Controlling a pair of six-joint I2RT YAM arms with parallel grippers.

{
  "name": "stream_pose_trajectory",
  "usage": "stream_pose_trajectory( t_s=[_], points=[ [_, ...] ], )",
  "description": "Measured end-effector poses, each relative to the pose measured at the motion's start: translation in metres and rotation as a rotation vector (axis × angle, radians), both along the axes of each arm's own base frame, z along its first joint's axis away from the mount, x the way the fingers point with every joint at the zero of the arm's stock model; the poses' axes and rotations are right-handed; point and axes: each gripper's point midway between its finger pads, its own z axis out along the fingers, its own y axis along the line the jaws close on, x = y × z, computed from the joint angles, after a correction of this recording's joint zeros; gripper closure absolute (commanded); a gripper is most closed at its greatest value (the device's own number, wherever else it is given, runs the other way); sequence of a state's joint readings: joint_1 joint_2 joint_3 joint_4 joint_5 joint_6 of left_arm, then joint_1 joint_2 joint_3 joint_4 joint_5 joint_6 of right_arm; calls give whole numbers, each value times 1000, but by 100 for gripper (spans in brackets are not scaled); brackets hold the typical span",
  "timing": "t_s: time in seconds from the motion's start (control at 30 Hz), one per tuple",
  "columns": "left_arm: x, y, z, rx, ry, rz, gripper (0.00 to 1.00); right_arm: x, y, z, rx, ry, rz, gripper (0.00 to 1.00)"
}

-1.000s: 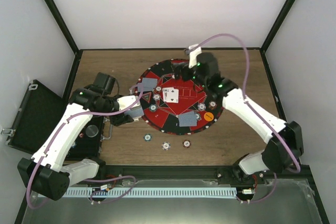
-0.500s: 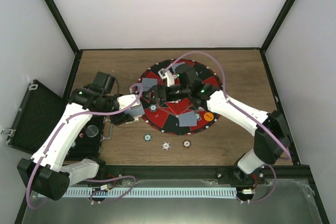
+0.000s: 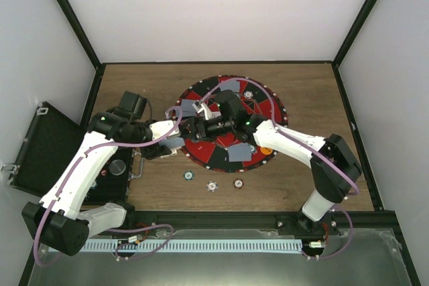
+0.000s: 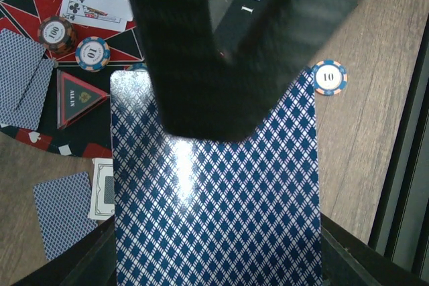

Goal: Distribute texas hold em gaming equipment

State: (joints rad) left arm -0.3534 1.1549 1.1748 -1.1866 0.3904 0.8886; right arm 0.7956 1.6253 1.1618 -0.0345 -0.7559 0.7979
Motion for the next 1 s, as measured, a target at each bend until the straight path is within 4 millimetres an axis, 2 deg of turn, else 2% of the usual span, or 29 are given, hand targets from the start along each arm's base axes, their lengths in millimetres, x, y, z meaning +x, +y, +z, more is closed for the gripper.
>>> stream_pose_trajectory(
  t_s=[0.3,0.47,0.8,1.0],
  points=[
    [1,0,0,-1,-3,0,94,-15,22,2,67,49,65,11],
    [1,0,0,-1,-3,0,94,-19,29,-5,72,79,87,14],
    [1,0,0,0,-3,0,95,-17,31,-31,30,121,94,27],
    [1,0,0,0,-3,1,95,-9,26,-31,38,125,91,31]
  ],
)
